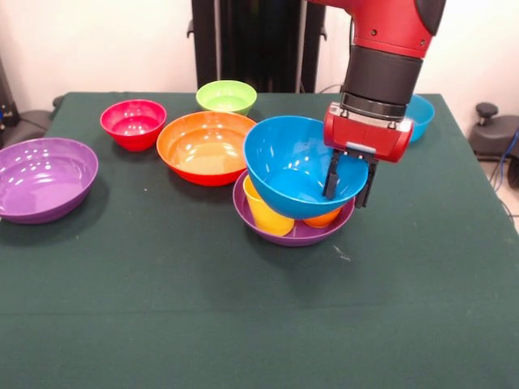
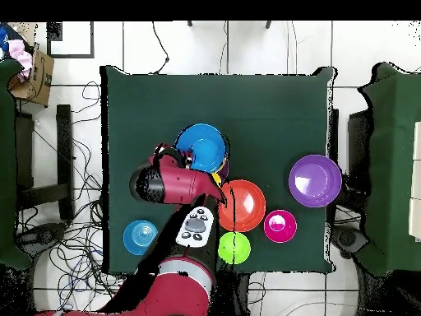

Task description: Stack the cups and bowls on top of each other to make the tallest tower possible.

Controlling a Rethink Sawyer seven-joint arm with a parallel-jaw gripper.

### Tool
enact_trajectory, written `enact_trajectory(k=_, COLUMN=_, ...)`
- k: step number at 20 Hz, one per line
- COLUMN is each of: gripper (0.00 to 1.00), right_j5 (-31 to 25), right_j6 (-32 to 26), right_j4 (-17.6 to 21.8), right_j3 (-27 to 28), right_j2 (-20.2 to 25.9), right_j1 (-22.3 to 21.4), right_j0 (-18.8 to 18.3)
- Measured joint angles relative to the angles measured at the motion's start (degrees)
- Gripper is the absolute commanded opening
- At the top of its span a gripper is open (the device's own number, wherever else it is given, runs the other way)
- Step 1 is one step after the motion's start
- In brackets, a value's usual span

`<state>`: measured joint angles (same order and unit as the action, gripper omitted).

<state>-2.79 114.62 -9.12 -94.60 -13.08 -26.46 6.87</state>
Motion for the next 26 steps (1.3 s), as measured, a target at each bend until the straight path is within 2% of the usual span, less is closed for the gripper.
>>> enact_trajectory(k=16, gripper=0.00, right_j5=-0.4, right_j6=0.0, right_j4=0.0, right_j3=-0.4, right_j2=0.5, right_j1=-0.5, right_j0=-0.9)
enact_trajectory(k=26, gripper=0.00, right_j5=-5.1, right_j6=0.0, right_j4=0.0, right_j3=-2.2, right_j2=0.5, right_j1=-2.5, right_j0=-3.9)
